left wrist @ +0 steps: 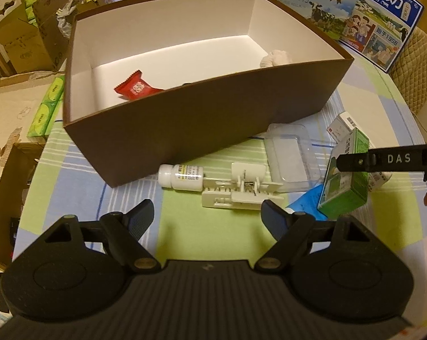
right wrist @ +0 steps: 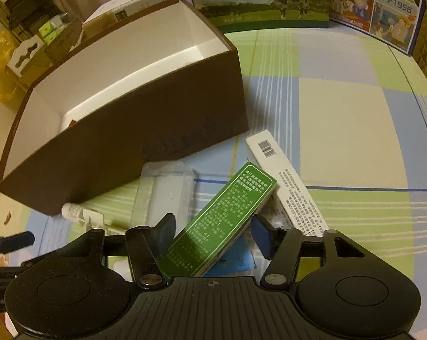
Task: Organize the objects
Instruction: 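Grasp the green medicine box with the right tool while the left tool grasps the white plastic piece, then lift and carry the green box and white plastic piece over the brown box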
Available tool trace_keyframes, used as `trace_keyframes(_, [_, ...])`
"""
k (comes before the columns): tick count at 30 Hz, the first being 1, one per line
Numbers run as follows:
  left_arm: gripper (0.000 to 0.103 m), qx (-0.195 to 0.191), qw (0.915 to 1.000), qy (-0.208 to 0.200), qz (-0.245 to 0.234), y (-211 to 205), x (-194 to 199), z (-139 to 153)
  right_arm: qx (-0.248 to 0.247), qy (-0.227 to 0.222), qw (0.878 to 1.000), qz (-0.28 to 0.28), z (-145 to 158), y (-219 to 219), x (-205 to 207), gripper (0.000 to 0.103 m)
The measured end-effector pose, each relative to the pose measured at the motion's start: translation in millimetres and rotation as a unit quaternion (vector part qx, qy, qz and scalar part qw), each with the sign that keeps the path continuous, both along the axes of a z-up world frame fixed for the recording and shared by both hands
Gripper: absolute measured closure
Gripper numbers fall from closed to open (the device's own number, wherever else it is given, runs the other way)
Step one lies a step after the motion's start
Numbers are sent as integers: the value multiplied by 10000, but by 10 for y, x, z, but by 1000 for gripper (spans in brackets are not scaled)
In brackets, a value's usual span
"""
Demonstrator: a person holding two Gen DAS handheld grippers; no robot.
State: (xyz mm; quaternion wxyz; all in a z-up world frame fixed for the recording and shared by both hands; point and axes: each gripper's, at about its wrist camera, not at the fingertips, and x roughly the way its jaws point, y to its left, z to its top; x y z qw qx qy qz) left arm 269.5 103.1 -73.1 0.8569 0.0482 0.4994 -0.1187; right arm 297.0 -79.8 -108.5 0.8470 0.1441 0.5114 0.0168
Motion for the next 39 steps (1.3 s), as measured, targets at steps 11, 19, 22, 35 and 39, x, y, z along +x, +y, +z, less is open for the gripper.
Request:
trace_keyframes(11, [37,-144,9987,-180,-455,-244,55,-143,-458,135,9981,393,-7,-198,-234,76])
trace_keyframes(19, [53,-3,9964,-484,-691,-411,177,-245,-361,146,9986,359,-36,-320,-430,76])
trace_keyframes(22, [55,76,9960,-499,-732,-451,210,-294,-343,131,9987,356,-28,-325,-463,76])
trace_keyframes(35, [73,109,9960,-490,-734,-426,161,-346,-399,109,9982,438,-41,-322,-453,76])
trace_keyframes(39, [73,63,9964,-455,-710,-403,122,-318,-426,88,9980,467,-45,-311,-456,76])
